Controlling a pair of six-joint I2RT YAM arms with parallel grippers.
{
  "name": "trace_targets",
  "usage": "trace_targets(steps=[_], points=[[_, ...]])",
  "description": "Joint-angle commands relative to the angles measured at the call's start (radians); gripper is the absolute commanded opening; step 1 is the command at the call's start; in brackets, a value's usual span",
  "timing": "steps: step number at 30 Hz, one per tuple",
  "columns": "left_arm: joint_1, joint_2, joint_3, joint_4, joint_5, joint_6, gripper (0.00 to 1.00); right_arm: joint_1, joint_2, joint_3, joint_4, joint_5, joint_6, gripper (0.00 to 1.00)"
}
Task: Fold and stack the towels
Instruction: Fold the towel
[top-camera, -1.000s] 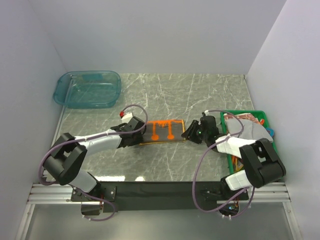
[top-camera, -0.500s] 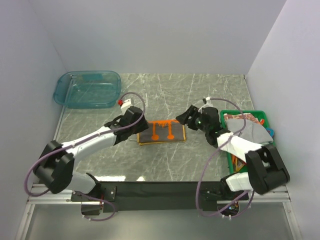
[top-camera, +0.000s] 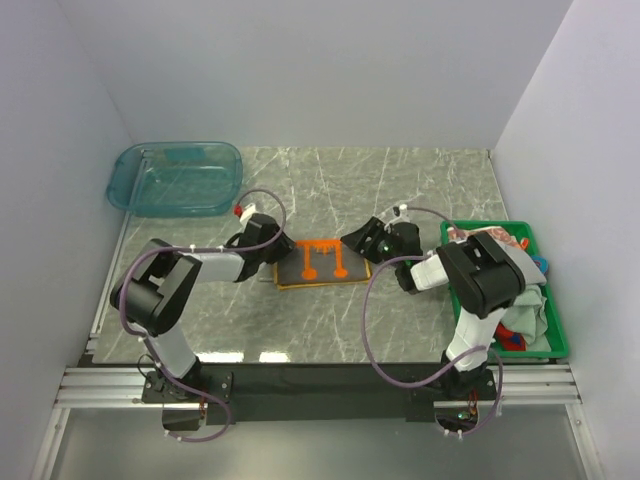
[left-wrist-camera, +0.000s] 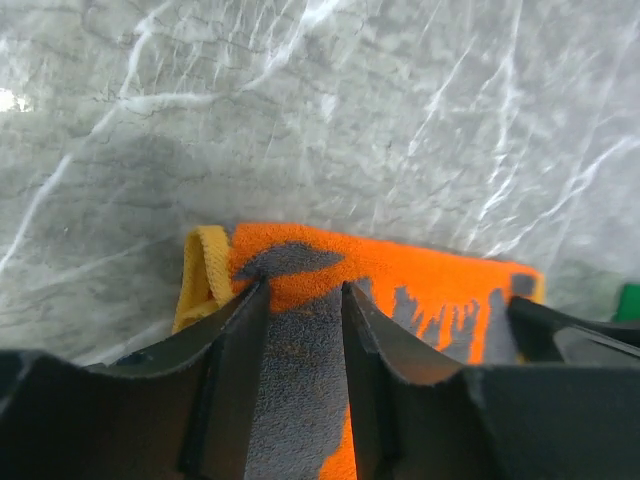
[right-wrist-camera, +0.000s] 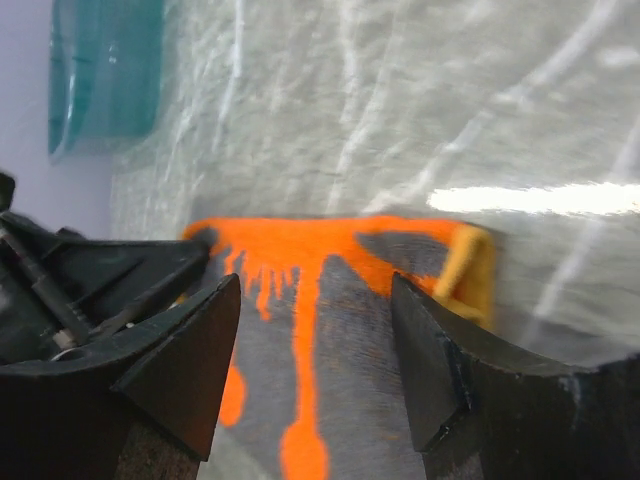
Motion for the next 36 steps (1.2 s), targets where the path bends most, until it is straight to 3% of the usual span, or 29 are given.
trace_targets(steps=[1,6,11,17,21,27,36], points=[[0.011,0.017,-0.113,0.139,0.045,-0.051,0.42,-0.037,0.088,-0.059,0.194,0.025,0.046,0.69],[0.011,-0.040,-0.181,0.173,0.039,-0.053,0.44,-0.060,0.074,-0.084,0.219,0.011,0.029,0.69],[0.007,-0.185,-0.130,0.050,0.007,-0.002,0.49,-0.058,-0.100,-0.061,0.079,-0.010,-0.039,0.69],[-0.078,-0.313,-0.054,-0.160,-0.054,0.012,0.53,-0.041,-0.274,-0.113,0.022,-0.079,-0.049,0.69],[-0.148,-0.362,-0.125,-0.159,-0.027,-0.063,0.50,-0.009,-0.332,-0.189,0.038,-0.106,-0.039,0.68],[-0.170,-0.330,-0.282,-0.062,0.004,-0.140,0.46,0.002,-0.258,-0.320,0.140,-0.070,-0.007,0.65],[-0.171,-0.326,-0.354,-0.054,0.004,-0.218,0.38,-0.072,-0.047,-0.403,0.378,-0.089,0.113,0.59]])
